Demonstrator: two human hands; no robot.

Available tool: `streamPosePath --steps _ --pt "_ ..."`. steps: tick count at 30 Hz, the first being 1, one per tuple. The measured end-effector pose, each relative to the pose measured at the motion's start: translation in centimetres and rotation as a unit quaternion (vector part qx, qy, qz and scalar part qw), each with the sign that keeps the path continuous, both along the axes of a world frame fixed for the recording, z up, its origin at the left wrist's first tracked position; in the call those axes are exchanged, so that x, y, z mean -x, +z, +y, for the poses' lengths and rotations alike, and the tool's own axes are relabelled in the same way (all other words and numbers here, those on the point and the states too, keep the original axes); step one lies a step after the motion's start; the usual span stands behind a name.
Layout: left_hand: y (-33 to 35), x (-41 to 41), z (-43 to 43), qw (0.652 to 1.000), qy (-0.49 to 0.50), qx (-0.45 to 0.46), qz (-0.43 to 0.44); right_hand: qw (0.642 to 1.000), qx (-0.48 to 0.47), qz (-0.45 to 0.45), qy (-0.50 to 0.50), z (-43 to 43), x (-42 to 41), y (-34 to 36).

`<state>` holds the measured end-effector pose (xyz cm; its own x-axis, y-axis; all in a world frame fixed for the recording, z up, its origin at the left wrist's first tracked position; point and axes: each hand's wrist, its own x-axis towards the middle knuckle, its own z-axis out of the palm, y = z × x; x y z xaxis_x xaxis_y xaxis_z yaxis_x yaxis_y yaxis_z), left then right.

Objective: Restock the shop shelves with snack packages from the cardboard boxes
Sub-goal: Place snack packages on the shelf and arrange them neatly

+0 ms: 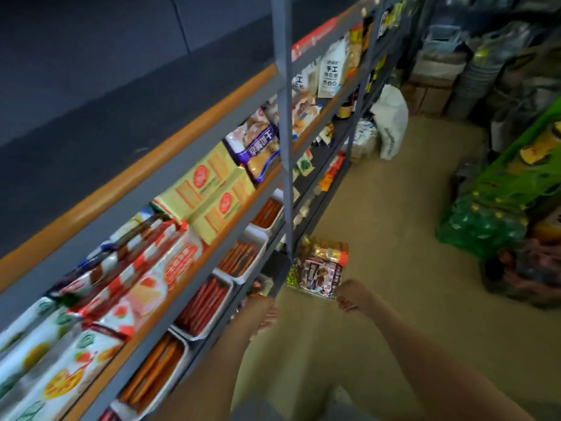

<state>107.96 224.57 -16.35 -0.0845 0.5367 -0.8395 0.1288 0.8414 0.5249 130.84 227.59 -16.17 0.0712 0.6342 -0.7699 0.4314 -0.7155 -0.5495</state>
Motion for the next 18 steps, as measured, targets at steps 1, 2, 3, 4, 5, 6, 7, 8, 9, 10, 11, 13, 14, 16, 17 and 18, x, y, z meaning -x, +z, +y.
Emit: streamPosePath --steps 1,2,3,4,5,6,7,8,9,10,11,13,14,16,17,18 --pt "-0.3 -1.1 1.2 1.000 0.004 0.004 -0.004 1.000 0.002 -0.006 0.000 1.4 -2.0 0.0" --pt "-0.6 -2.3 2.8 1.000 -0.007 0.011 -0.019 1.000 0.002 -0.012 -0.003 2.5 -3.9 0.0" --pt "-0.2 -3.7 4.1 0.999 -0.003 0.014 -0.038 1.000 0.004 -0.012 -0.008 3.6 -5.4 0.1" --pt "-0.1 -5.2 5.7 0.998 0.003 0.025 -0.059 1.000 0.006 -0.004 -0.016 4.6 -6.6 0.3" --pt "-0.3 -6.2 7.0 0.997 0.019 0.030 -0.074 1.000 0.008 0.007 -0.024 5.7 -7.8 0.4" --pt "-0.8 -7.1 8.3 0.995 0.033 0.047 -0.077 0.999 0.006 0.018 -0.031 6.9 -8.8 0.4" --pt "-1.3 -7.7 9.5 0.995 0.035 0.057 -0.076 0.999 0.003 0.026 -0.038 8.2 -9.8 0.4" --pt "-1.6 -8.3 10.6 0.994 0.043 0.059 -0.081 0.998 0.000 0.033 -0.047 9.5 -10.8 0.4" --pt "-1.9 -9.0 11.9 0.993 0.059 0.060 -0.081 0.998 0.000 0.037 -0.058 10.8 -11.7 0.3" --pt "-2.4 -9.4 13.3 0.992 0.070 0.065 -0.079 0.997 0.001 0.038 -0.064 12.2 -12.6 0.1" --pt "-2.9 -9.9 14.7 0.993 0.073 0.068 -0.071 0.997 0.003 0.035 -0.066 13.6 -13.4 -0.2" --pt "-3.6 -11.2 17.6 0.993 0.084 0.068 -0.049 0.998 0.008 0.023 -0.064 16.7 -14.8 -0.5" --pt "-4.0 -12.0 19.2 0.993 0.088 0.063 -0.047 0.998 0.009 0.014 -0.061 18.4 -15.3 -0.5" --pt "-4.4 -13.5 22.3 0.994 0.093 0.051 -0.013 0.999 0.012 -0.003 -0.046 21.7 -16.5 -0.4" --pt "-4.4 -14.2 23.7 0.994 0.095 0.045 -0.008 0.999 0.016 -0.008 -0.035 23.3 -17.0 -0.3" --pt "-4.7 -15.0 25.0 0.994 0.094 0.048 -0.022 1.000 0.020 -0.013 -0.016 24.9 -17.5 -0.1"
